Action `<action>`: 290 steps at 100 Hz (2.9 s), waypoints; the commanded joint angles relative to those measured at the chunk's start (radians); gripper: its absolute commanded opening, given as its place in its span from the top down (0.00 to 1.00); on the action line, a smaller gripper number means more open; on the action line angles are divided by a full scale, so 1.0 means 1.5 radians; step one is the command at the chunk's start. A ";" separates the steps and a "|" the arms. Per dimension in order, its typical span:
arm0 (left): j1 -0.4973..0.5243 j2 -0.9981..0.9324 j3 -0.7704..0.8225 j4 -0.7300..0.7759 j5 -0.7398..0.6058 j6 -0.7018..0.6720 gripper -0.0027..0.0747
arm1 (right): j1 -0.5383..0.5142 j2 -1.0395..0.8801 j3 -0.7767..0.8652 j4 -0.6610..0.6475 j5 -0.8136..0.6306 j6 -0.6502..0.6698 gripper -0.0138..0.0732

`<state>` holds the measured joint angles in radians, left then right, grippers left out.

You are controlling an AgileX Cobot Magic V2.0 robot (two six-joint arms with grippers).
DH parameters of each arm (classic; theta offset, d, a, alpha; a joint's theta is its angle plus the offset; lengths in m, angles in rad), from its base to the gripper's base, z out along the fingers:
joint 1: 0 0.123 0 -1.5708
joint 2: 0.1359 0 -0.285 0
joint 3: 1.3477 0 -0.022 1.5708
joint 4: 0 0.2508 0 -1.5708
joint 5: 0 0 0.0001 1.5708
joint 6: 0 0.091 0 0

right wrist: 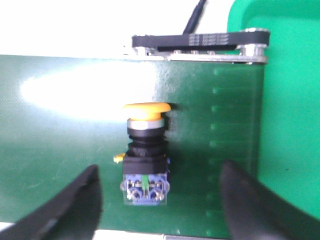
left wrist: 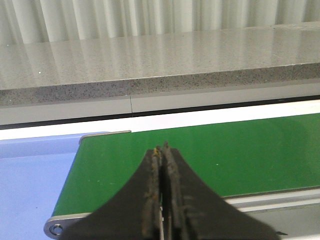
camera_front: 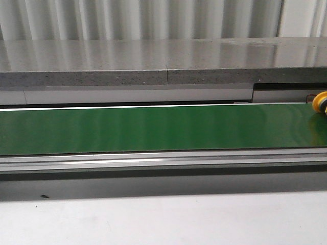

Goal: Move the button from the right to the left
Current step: 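Lift the button and place it on the conveyor belt, then release, then let the belt carry the button toward the left gripper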

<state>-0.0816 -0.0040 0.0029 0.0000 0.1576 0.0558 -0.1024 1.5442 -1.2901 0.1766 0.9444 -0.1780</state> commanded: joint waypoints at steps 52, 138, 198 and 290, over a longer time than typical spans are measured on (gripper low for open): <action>0.001 -0.021 0.026 -0.006 -0.052 0.001 0.99 | 0.026 -0.397 0.302 -0.002 -0.215 -0.027 0.92; 0.001 -0.021 0.024 -0.009 -0.123 0.001 0.99 | 0.026 -0.938 0.590 -0.002 -0.289 -0.029 0.92; 0.000 0.186 -0.227 0.012 -0.039 0.001 0.99 | 0.026 -0.938 0.590 -0.002 -0.289 -0.029 0.92; 0.000 0.681 -0.497 -0.076 0.232 0.001 0.08 | 0.026 -0.938 0.590 -0.002 -0.287 -0.029 0.92</action>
<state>-0.0816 1.0098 -0.7023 -0.0522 0.5626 0.0558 -0.0665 0.1252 -0.3800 0.1741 0.5918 -0.2134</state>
